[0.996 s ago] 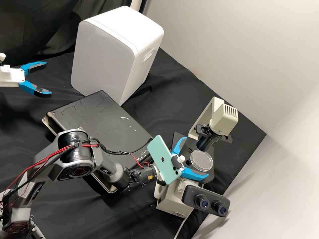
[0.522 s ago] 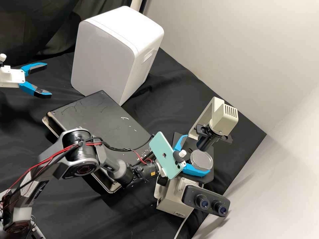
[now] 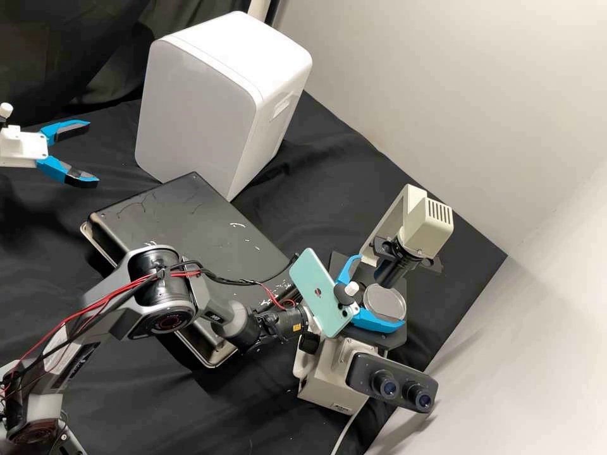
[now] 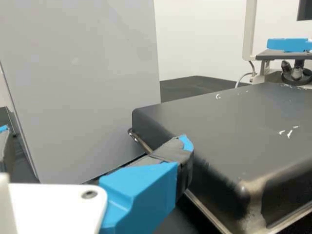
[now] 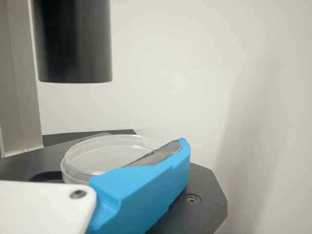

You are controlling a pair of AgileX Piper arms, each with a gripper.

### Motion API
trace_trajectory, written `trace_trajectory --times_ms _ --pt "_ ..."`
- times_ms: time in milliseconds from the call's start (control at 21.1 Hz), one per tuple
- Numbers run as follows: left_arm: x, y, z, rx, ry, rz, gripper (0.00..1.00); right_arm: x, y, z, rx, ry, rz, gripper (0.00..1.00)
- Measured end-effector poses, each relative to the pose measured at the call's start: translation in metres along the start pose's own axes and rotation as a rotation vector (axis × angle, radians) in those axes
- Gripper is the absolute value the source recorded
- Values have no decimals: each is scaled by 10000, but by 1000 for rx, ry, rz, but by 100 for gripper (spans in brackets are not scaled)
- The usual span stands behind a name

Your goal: Place the petri dish on the bench

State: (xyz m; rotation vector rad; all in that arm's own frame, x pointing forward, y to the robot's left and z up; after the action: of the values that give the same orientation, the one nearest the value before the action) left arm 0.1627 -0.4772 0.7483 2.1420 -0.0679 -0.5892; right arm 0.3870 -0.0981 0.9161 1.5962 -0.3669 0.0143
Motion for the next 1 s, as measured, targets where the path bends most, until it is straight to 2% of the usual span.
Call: trace_trajectory --times_ms 380,712,996 --pt "7 -3 0 -1 -2 6 100 24 5 12 0 -1 5 100" --pt "7 -3 0 -1 -2 6 100 70 10 38 -23 -1 10 100" --pt "12 -12 -2 -2 -2 1 100 92 21 55 -21 -1 17 100"
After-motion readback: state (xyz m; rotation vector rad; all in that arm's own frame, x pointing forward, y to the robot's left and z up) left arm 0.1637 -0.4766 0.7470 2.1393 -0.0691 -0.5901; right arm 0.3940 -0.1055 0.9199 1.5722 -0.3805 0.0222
